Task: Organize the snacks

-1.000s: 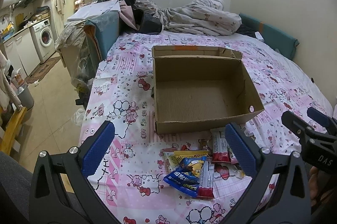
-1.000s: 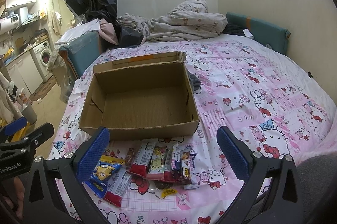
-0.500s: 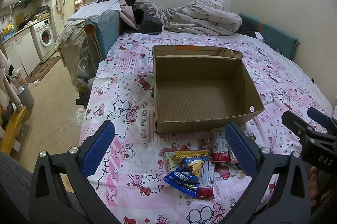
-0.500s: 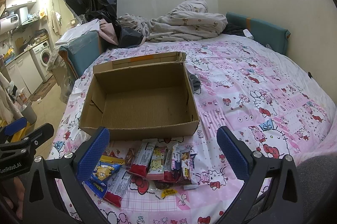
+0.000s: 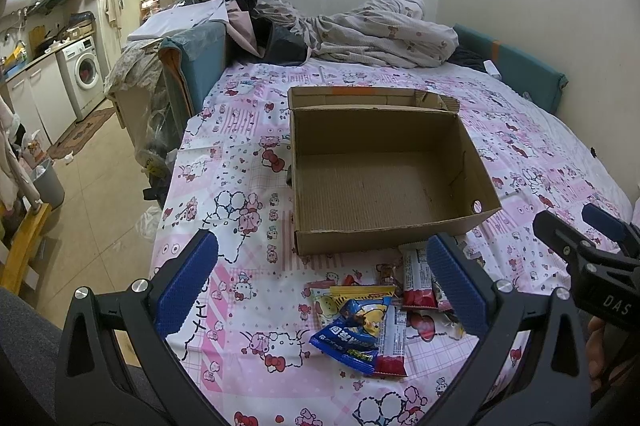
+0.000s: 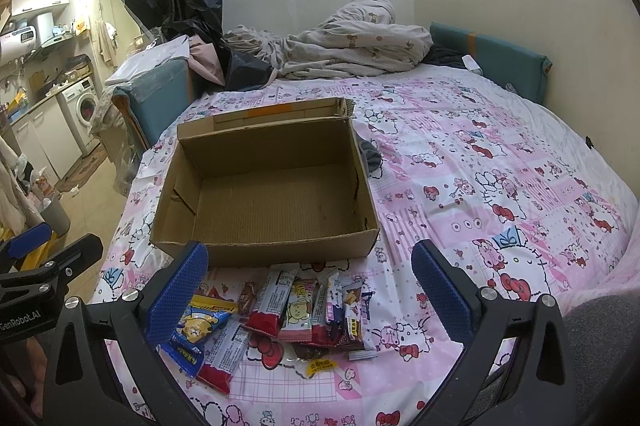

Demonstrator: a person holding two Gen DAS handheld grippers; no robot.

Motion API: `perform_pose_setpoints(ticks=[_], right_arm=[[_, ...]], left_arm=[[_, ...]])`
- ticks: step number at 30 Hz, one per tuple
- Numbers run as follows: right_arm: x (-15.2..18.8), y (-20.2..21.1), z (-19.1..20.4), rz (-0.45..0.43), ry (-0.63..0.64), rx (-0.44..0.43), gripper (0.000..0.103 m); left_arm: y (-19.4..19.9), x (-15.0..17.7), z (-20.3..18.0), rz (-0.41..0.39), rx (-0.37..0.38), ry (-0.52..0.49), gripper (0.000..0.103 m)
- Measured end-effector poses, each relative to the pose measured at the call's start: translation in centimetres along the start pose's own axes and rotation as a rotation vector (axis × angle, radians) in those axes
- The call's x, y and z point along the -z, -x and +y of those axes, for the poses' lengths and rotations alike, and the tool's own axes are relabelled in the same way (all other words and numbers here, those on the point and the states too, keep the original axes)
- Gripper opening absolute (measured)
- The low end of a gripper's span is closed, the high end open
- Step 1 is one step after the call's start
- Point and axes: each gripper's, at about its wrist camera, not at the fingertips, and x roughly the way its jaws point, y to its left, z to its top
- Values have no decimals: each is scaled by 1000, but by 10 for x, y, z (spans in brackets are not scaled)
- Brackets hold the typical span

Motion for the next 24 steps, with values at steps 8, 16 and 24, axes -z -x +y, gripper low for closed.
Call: perform_pose_setpoints(ticks=[8,16,24], right_arm=[[-11,-14,-24,115,-135,-106,103],[-16,-94,-77,477,-330,-165,90],[20,-162,-83,745,-351,-126,52]], left_arm=[[-11,-8,4,84,-17,-18,103],[-54,-27,23,276,-17,18,103],[-90,-18,25,410,-4,38,103]])
